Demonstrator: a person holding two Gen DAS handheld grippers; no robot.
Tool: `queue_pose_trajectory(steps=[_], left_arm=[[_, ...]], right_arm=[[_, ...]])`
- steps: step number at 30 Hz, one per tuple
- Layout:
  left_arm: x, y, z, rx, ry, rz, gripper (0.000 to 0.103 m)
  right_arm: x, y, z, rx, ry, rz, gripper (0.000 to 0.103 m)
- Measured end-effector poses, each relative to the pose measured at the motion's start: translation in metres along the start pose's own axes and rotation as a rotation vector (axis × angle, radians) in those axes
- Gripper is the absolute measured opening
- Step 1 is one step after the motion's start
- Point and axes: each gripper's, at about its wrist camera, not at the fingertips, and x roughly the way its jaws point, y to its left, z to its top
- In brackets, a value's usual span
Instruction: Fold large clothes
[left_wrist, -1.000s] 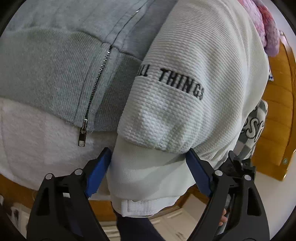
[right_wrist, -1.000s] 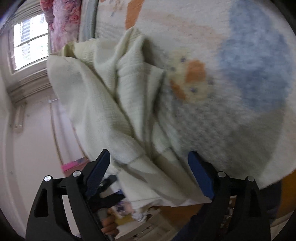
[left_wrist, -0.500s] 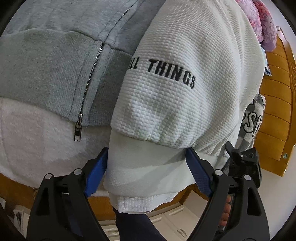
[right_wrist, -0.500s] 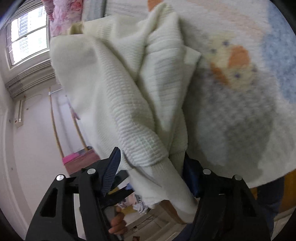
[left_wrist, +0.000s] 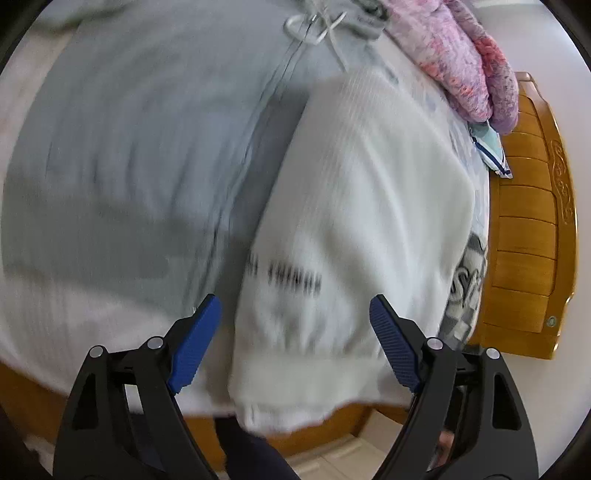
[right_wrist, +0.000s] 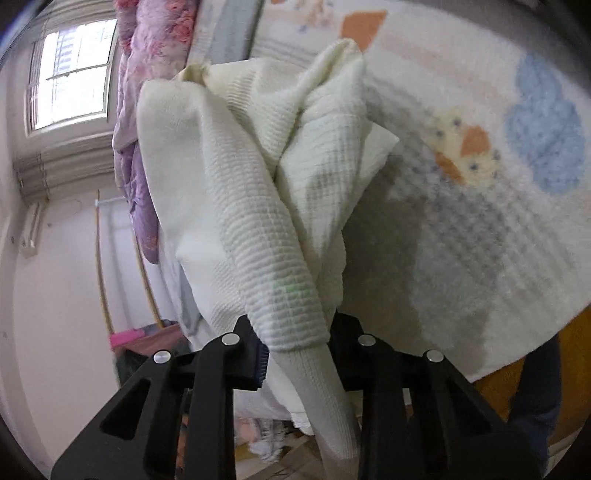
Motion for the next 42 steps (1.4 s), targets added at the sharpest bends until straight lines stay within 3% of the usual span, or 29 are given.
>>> queue_pose_trajectory(steps=[6, 9, 11, 12, 13, 15, 18, 21, 24, 27, 32, 37, 42], left_arm=[[0.051, -0.026, 0.061, 0.111, 0.0, 0.086, 0.083], [0.069, -0.048, 0.078, 0.2, -0.014, 0.099, 0.089], [0.082, -0.053, 0.08, 0.23, -0.011, 0.129, 0.087], [0.085, -0.052, 0.08, 0.217, -0.005, 0.118, 0.068], [0.083, -0.05, 0.079, 0.219, -0.007, 0.111, 0.066], [0.077, -0.064, 0.068, 0.294, -0.039, 0.164, 0.042], [0.058, -0.077, 0.057, 0.316, -0.089, 0.178, 0.028], [0.03, -0.096, 0.04, 0.355, -0.166, 0.174, 0.026], [0.013, -0.121, 0.028, 0.356, -0.222, 0.147, 0.025], [-0.002, -0.137, 0.016, 0.292, -0.263, 0.086, 0.024], [-0.023, -0.191, -0.007, 0.304, -0.356, 0.009, 0.024], [-0.032, -0.261, -0.018, 0.33, -0.419, -0.121, 0.024], [0.006, -0.352, -0.036, 0.425, -0.407, -0.253, 0.024]], right_arm=[[0.004, -0.006, -0.002, 0.026, -0.001, -0.022, 0.024], [0.008, -0.005, -0.003, 0.034, -0.003, -0.039, 0.024], [0.011, -0.005, -0.001, 0.042, -0.009, -0.059, 0.025], [0.012, -0.004, 0.0, 0.042, -0.009, -0.069, 0.025], [0.011, -0.001, -0.002, 0.036, -0.01, -0.08, 0.025], [0.01, 0.011, -0.003, -0.007, -0.014, -0.128, 0.024], [0.004, 0.031, -0.005, -0.072, -0.02, -0.182, 0.024], [-0.014, 0.061, -0.005, -0.194, -0.045, -0.226, 0.023], [-0.044, 0.092, 0.001, -0.343, -0.076, -0.278, 0.023], [-0.074, 0.111, 0.011, -0.433, -0.105, -0.28, 0.023], [-0.137, 0.144, 0.034, -0.595, -0.187, -0.258, 0.023], [-0.214, 0.15, 0.069, -0.633, -0.309, -0.216, 0.023], [-0.288, 0.117, 0.1, -0.598, -0.44, -0.246, 0.023]])
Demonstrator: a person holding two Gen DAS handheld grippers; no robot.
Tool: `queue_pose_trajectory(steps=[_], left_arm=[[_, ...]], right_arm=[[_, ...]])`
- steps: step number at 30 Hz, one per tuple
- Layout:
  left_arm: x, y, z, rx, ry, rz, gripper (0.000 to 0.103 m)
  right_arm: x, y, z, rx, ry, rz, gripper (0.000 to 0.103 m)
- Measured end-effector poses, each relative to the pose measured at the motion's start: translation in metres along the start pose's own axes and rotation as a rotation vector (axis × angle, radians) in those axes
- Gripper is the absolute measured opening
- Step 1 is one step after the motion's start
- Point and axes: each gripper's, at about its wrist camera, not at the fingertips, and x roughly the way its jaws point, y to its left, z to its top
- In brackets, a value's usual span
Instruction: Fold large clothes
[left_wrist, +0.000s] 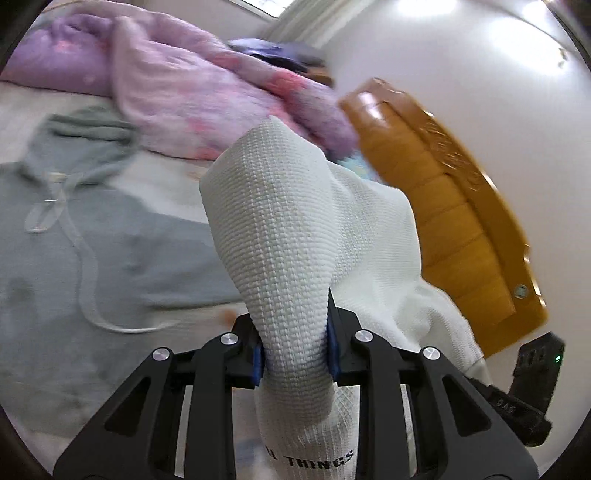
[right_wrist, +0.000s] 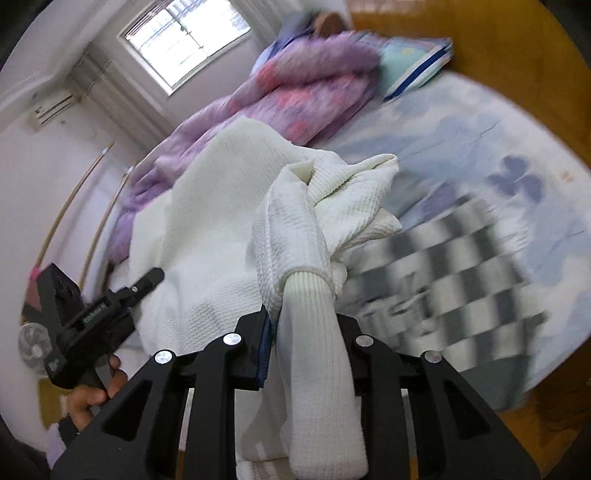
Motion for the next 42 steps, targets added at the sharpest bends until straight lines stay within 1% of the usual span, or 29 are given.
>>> queue_pose_trajectory(steps=[2, 4, 6, 8, 9, 10, 11, 12, 13, 15, 16, 17, 19, 20, 21, 22, 24, 26, 27, 29, 30, 31, 32, 34, 35, 38, 40, 41, 42], left_arm=[[0.028, -0.024, -0.009, 0.015, 0.031, -0.044, 0.024], [0.062, -0.045, -0.025, 0.036, 0.082, -0.08, 0.025], [0.095, -0.055, -0.045, 0.072, 0.133, -0.077, 0.025], [0.135, -0.05, -0.071, 0.076, 0.225, -0.045, 0.027], [0.16, -0.041, -0.086, 0.059, 0.302, -0.006, 0.034], [0.18, -0.03, -0.1, 0.041, 0.377, 0.058, 0.039], [0.189, -0.024, -0.104, 0.026, 0.401, 0.064, 0.048], [0.19, -0.021, -0.104, 0.017, 0.408, 0.057, 0.059], [0.19, -0.022, -0.102, 0.027, 0.413, 0.052, 0.062], [0.179, -0.033, -0.091, 0.13, 0.387, 0.066, 0.065], [0.172, -0.038, -0.083, 0.182, 0.367, 0.075, 0.065], [0.166, -0.041, -0.077, 0.207, 0.354, 0.086, 0.065], [0.152, -0.046, -0.064, 0.231, 0.329, 0.098, 0.065], [0.14, -0.05, -0.056, 0.236, 0.281, 0.12, 0.065], [0.127, -0.053, -0.049, 0.236, 0.247, 0.11, 0.065], [0.12, -0.058, -0.042, 0.236, 0.228, 0.08, 0.065], [0.12, -0.067, -0.033, 0.222, 0.248, 0.051, 0.065], [0.133, -0.075, -0.03, 0.21, 0.262, 0.03, 0.065], [0.14, -0.078, -0.032, 0.218, 0.274, 0.041, 0.065], [0.155, -0.08, -0.034, 0.215, 0.314, 0.04, 0.065], [0.157, -0.08, -0.036, 0.199, 0.319, 0.047, 0.065], [0.156, -0.08, -0.038, 0.185, 0.319, 0.023, 0.065], [0.159, -0.081, -0.037, 0.172, 0.311, 0.001, 0.065], [0.168, -0.087, -0.039, 0.198, 0.319, 0.01, 0.065], [0.173, -0.087, -0.04, 0.208, 0.321, 0.019, 0.065], [0.204, -0.076, -0.04, 0.217, 0.374, 0.08, 0.065], [0.227, -0.063, -0.038, 0.215, 0.412, 0.12, 0.065], [0.233, -0.058, -0.037, 0.207, 0.423, 0.127, 0.065], [0.242, -0.053, -0.035, 0.208, 0.438, 0.139, 0.065]], right_arm=[[-0.014, -0.04, -0.002, 0.045, -0.025, -0.052, 0.023], [-0.019, -0.075, -0.01, 0.087, -0.025, -0.099, 0.023], [-0.015, -0.115, -0.022, 0.161, -0.01, -0.116, 0.023], [0.005, -0.159, -0.042, 0.23, 0.043, -0.16, 0.023], [0.016, -0.175, -0.05, 0.268, 0.067, -0.172, 0.023], [0.036, -0.2, -0.064, 0.332, 0.129, -0.194, 0.023], [0.046, -0.212, -0.07, 0.361, 0.167, -0.213, 0.023], [0.056, -0.224, -0.08, 0.401, 0.191, -0.207, 0.024], [0.058, -0.229, -0.085, 0.427, 0.187, -0.2, 0.028], [0.053, -0.227, -0.086, 0.408, 0.16, -0.217, 0.034], [0.048, -0.223, -0.086, 0.386, 0.164, -0.241, 0.043], [0.043, -0.219, -0.085, 0.367, 0.174, -0.27, 0.048], [0.035, -0.212, -0.085, 0.345, 0.187, -0.285, 0.048], [0.028, -0.207, -0.084, 0.33, 0.202, -0.307, 0.048], [0.023, -0.205, -0.083, 0.318, 0.203, -0.321, 0.048], [0.017, -0.199, -0.08, 0.283, 0.207, -0.367, 0.048], [0.011, -0.182, -0.069, 0.167, 0.205, -0.463, 0.048], [0.004, -0.165, -0.051, 0.069, 0.17, -0.552, 0.048], [0.003, -0.16, -0.042, 0.056, 0.15, -0.539, 0.048], [0.007, -0.147, -0.016, 0.046, 0.1, -0.414, 0.047], [0.015, -0.143, -0.007, 0.04, 0.093, -0.357, 0.042], [0.027, -0.138, 0.004, 0.037, 0.098, -0.302, 0.025], [0.043, -0.135, 0.016, 0.041, 0.108, -0.253, 0.017], [0.069, -0.13, 0.034, 0.04, 0.104, -0.194, 0.014], [0.085, -0.129, 0.043, 0.037, 0.109, -0.201, 0.013], [0.126, -0.137, 0.061, 0.071, 0.159, -0.183, 0.011], [0.159, -0.151, 0.07, 0.078, 0.234, -0.221, 0.007], [0.178, -0.162, 0.072, 0.109, 0.278, -0.216, 0.005], [0.187, -0.165, 0.073, 0.122, 0.298, -0.215, 0.004]])
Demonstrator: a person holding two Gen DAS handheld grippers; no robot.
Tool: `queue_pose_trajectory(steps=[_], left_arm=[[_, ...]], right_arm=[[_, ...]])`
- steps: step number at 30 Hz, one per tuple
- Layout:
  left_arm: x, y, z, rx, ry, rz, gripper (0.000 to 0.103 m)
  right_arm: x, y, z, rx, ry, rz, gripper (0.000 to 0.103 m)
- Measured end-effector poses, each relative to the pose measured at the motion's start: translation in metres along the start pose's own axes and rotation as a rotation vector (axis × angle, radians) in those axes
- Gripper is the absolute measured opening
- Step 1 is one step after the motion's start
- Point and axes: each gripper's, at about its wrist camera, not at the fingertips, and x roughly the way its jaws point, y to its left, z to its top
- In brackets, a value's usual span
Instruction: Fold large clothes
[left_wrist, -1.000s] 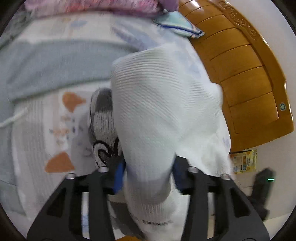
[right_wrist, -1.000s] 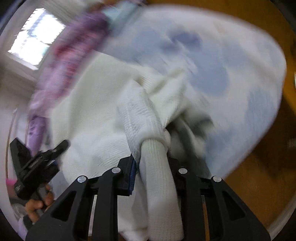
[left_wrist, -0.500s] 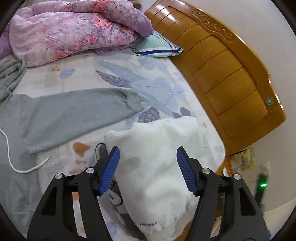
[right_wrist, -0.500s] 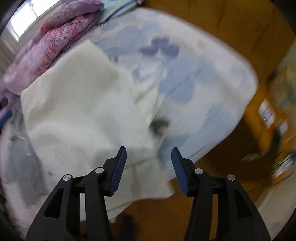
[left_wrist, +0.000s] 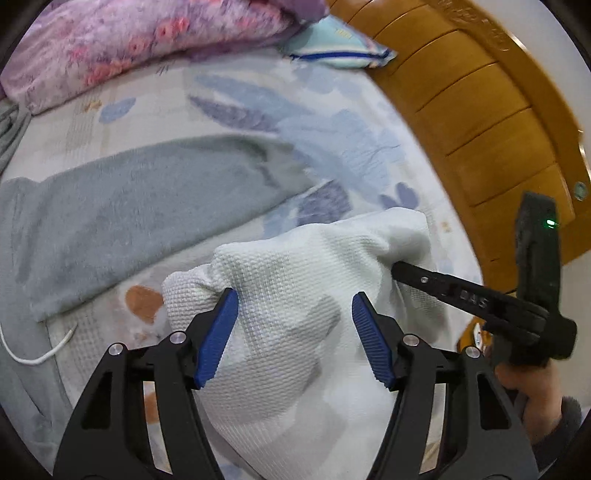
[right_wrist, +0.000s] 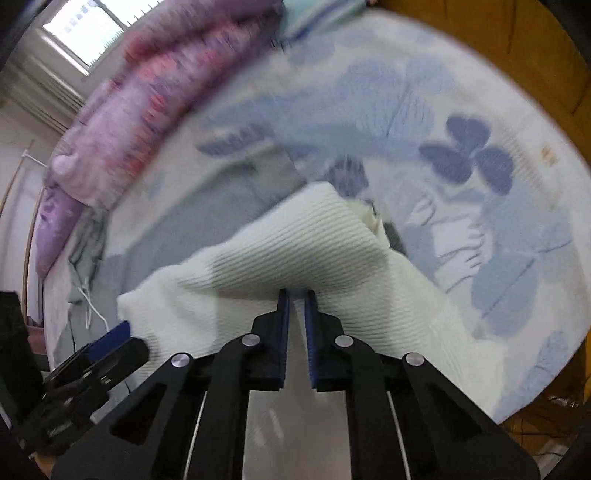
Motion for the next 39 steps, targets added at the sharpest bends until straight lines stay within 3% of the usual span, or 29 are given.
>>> queue_pose_trajectory(steps=[7, 12, 15, 18, 20, 22, 26, 28, 33, 37, 39], left_arm=[[0.04, 0.017, 0.023, -0.004, 0.025, 0.067, 0.065], [0.041, 0.027, 0.031, -0.031, 0.032, 0.036, 0.065], [0.026, 0.029, 0.026, -0.036, 0.015, -0.02, 0.065], [0.003, 0.035, 0.017, -0.063, -0.015, -0.093, 0.067], [-0.012, 0.036, 0.009, -0.069, -0.039, -0.11, 0.067], [-0.023, 0.04, -0.001, -0.087, -0.04, -0.12, 0.068], [-0.045, 0.066, -0.03, -0.147, -0.042, -0.089, 0.075], [-0.051, 0.082, -0.045, -0.165, -0.027, -0.057, 0.075], [-0.059, 0.12, -0.083, -0.23, 0.039, -0.009, 0.075], [-0.079, 0.131, -0.104, -0.24, 0.037, 0.021, 0.083], [-0.092, 0.134, -0.115, -0.25, 0.031, 0.023, 0.087]], right_arm=[[0.034, 0.007, 0.03, -0.017, 0.06, -0.05, 0.0], [0.04, 0.0, 0.042, 0.067, 0.058, -0.015, 0.0], [0.026, 0.002, 0.034, 0.041, 0.045, -0.004, 0.0], [-0.004, 0.002, 0.015, 0.036, 0.018, 0.037, 0.01], [-0.031, 0.002, -0.009, -0.003, -0.011, 0.017, 0.035], [-0.048, 0.002, -0.034, -0.024, -0.026, -0.005, 0.045], [-0.055, 0.005, -0.086, -0.024, 0.054, 0.036, 0.049], [-0.04, 0.013, -0.109, -0.087, 0.097, -0.013, 0.055], [-0.015, 0.007, -0.122, -0.036, 0.076, -0.069, 0.064], [-0.035, 0.037, -0.129, -0.079, 0.041, -0.189, 0.065], [-0.047, 0.063, -0.139, -0.126, 0.02, -0.209, 0.065]])
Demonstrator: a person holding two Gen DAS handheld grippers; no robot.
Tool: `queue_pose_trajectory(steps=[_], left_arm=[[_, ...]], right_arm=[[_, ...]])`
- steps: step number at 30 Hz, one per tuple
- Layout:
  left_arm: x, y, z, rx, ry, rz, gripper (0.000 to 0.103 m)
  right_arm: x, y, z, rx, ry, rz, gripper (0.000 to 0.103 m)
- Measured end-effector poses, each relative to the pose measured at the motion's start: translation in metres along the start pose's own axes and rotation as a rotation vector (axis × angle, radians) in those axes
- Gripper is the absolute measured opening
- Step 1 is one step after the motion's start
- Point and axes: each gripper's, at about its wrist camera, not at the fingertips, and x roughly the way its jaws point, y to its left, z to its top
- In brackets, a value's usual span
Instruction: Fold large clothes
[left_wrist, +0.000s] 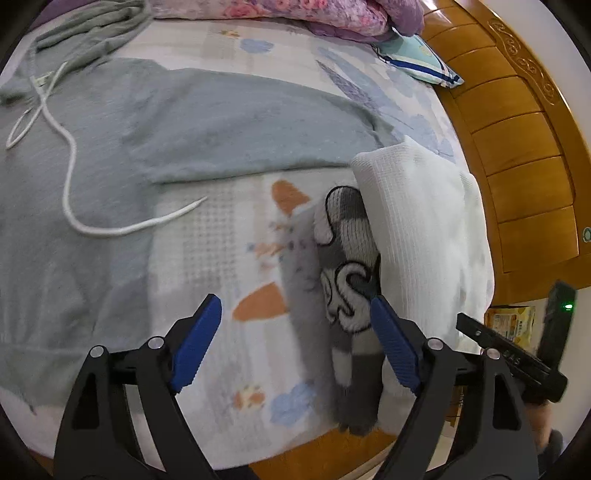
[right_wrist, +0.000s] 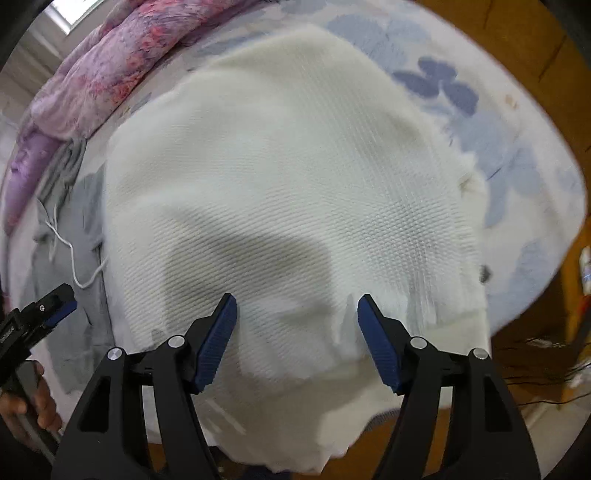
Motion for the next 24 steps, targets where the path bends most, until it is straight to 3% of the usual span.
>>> queue_pose_trajectory(steps=[5, 11, 15, 24], left_arm=[[-0.03, 0.009, -0.021, 0.019, -0.005, -0.003, 0.092], [-0.083, 0.042, -0.039, 0.095, -0.046, 0.126, 0.093], [-0.123, 0.07, -0.044, 0.112, -0.083, 0.145, 0.095], [-0.236, 0.11, -0.055, 0.126, -0.22, 0.223, 0.098]], right_arm=[[-0.025, 0.077, -0.027, -0.094, -0.04, -0.022, 0.073], [-0.041, 0.16, -0.063, -0.173, -0.074, -0.088, 0.085], [-0.056, 0.202, -0.075, -0.196, -0.115, -0.137, 0.09], [-0.122, 0.276, -0.101, -0.237, -0.202, -0.156, 0.094]])
